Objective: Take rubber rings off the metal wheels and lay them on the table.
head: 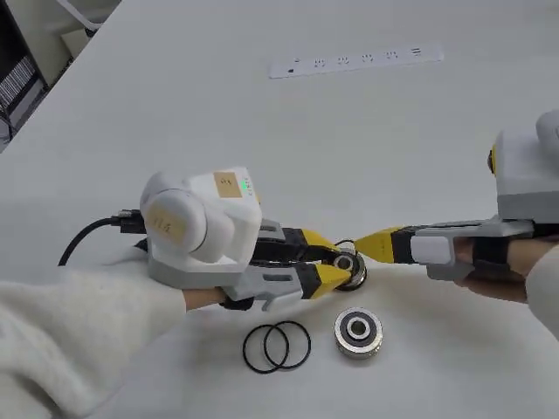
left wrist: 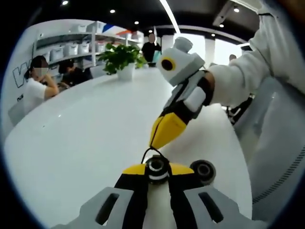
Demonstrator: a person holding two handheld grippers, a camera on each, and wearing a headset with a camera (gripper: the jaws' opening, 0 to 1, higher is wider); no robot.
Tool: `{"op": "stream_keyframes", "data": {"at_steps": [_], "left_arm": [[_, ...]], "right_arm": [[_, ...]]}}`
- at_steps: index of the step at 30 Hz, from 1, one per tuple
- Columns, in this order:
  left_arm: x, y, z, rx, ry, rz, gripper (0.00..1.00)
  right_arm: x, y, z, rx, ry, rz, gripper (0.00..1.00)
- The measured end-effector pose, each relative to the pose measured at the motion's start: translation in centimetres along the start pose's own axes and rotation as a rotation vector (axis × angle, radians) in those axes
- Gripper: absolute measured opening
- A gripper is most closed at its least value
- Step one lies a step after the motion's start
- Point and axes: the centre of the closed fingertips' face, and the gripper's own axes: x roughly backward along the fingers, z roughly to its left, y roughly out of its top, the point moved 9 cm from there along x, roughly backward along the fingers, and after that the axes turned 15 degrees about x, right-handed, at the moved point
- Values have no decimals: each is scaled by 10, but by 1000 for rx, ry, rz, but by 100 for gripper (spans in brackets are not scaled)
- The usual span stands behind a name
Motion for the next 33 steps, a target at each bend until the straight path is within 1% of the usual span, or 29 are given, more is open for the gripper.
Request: {"op": "stream_keyframes", "data": {"at_steps": [1, 2, 3, 4, 5, 7, 10, 14, 19, 21, 24, 25, 29, 31, 33], "left_arm": [[3, 1, 0, -16, -3, 3, 19], [4, 2, -1, -17, -8, 2, 22], [6, 3, -3, -17, -15, 1, 24], [8, 4, -4, -19, -12, 3, 25], [11, 4, -5, -31, -9, 9, 27], [18, 7, -7, -33, -3, 12, 30], [28, 12, -11, -45, 1, -1, 35], [43, 19, -15, -71, 9, -16, 43], [67, 32, -21, -76, 30, -60, 50], [79, 36, -22, -88, 39, -76, 54], [93, 39, -26, -97, 53, -90, 59], [101, 40, -28, -100, 63, -97, 60], [123, 42, -31, -95, 94, -131, 65], [135, 42, -33, -97, 124, -144, 67], [144, 40, -33, -106, 152, -146, 68]], "right_arm": [[0, 1, 2, 10, -2, -1, 0], [-1, 3, 4, 27, -4, 8, 0], [-1, 4, 5, 34, -7, 12, 0], [-1, 5, 6, 39, -9, 16, 0], [0, 6, 8, 45, -12, 15, 0], [1, 8, 9, 42, -7, 2, 0], [3, 9, 11, 48, -14, -1, 0], [6, 12, 17, 61, -7, -7, 0], [11, 17, 20, 84, -7, -11, 0], [12, 18, 22, 89, -7, -18, 0], [13, 20, 24, 90, -3, -21, 0], [13, 20, 26, 93, -1, -22, 0], [14, 22, 31, 107, 2, -23, 0], [14, 24, 34, 116, 6, -23, 0], [14, 25, 36, 123, 9, -21, 0]]}}
